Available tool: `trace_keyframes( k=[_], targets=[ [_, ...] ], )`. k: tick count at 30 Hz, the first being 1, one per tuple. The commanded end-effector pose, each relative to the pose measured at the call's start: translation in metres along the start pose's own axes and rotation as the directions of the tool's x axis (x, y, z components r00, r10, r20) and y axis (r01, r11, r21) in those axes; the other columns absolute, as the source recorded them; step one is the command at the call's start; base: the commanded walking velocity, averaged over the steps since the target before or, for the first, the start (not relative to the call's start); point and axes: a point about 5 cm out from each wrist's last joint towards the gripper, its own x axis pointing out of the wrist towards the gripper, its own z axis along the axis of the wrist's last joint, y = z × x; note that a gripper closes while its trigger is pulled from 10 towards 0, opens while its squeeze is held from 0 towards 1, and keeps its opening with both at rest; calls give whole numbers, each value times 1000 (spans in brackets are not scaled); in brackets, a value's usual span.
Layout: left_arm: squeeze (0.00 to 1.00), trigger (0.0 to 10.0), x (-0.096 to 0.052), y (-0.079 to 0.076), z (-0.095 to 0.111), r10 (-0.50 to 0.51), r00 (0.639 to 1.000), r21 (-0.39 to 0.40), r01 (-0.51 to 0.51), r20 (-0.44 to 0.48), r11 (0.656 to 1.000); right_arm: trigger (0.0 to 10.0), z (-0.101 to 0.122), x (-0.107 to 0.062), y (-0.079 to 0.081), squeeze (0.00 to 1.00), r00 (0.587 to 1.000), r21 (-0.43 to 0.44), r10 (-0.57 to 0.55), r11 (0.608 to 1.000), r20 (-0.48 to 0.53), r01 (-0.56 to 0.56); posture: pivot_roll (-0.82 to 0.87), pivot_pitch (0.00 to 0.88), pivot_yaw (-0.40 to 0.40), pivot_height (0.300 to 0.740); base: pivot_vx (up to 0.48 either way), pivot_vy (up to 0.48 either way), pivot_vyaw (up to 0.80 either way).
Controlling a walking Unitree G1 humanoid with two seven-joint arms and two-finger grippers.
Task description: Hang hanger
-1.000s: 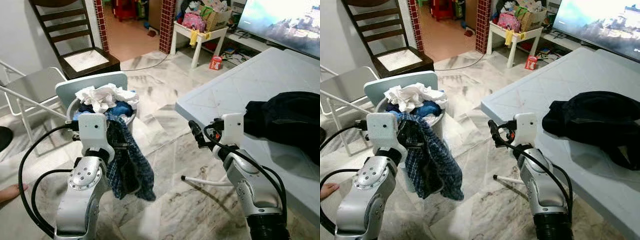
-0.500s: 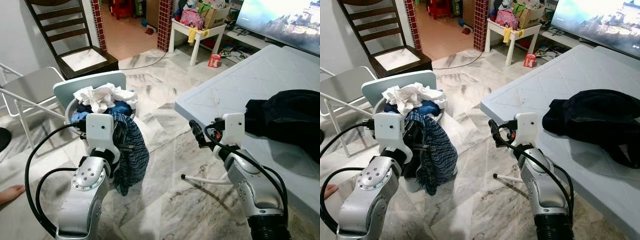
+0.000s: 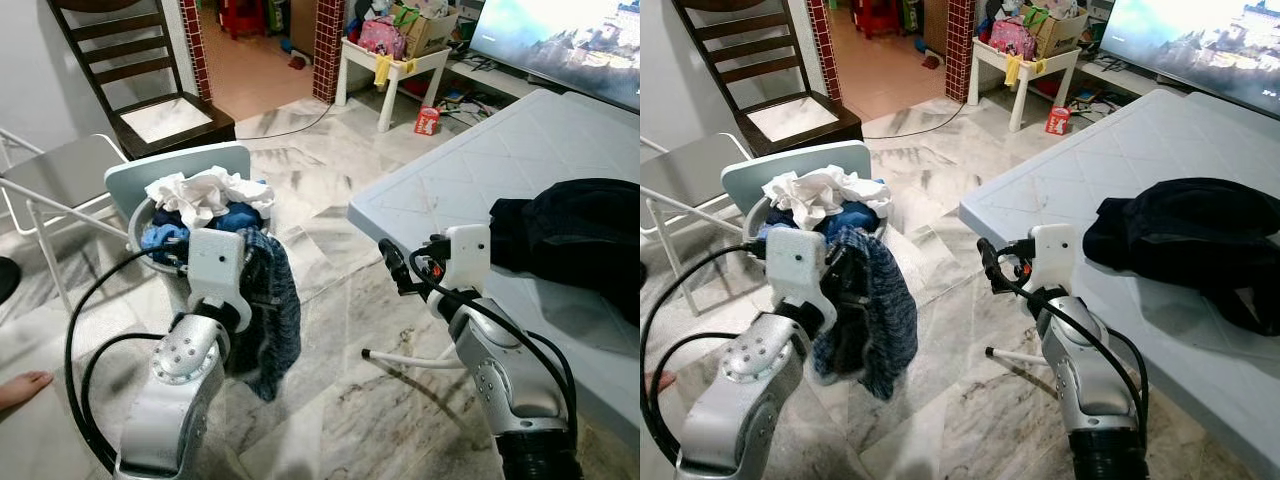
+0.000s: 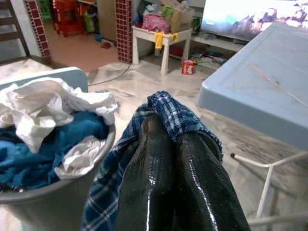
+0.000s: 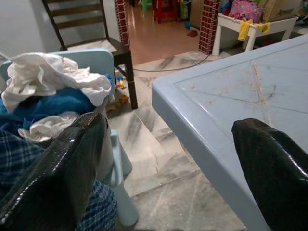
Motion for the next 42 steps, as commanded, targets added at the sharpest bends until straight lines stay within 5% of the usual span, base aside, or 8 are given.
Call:
trace_keyframes(
  k=[1,28,42],
  targets=[
    [0,10000,-3,0,0,5,1000,9,-5,10,1000,10000,4,-1,0,0,1000,18,-6,1000,5,6,-33,101,-45,740,0,0,-738],
    [0,10000,-1,6,-8,79,996,4,-79,-26,997,10000,2,-1,-2,0,1000,9,-9,1000,-13,9,-36,91,-54,740,0,0,-800],
    [0,10000,-1,4,-9,56,998,-12,-56,-26,998,10000,1,-1,-2,0,1000,6,-7,1000,-15,7,-38,96,-55,740,0,252,0]
  ],
)
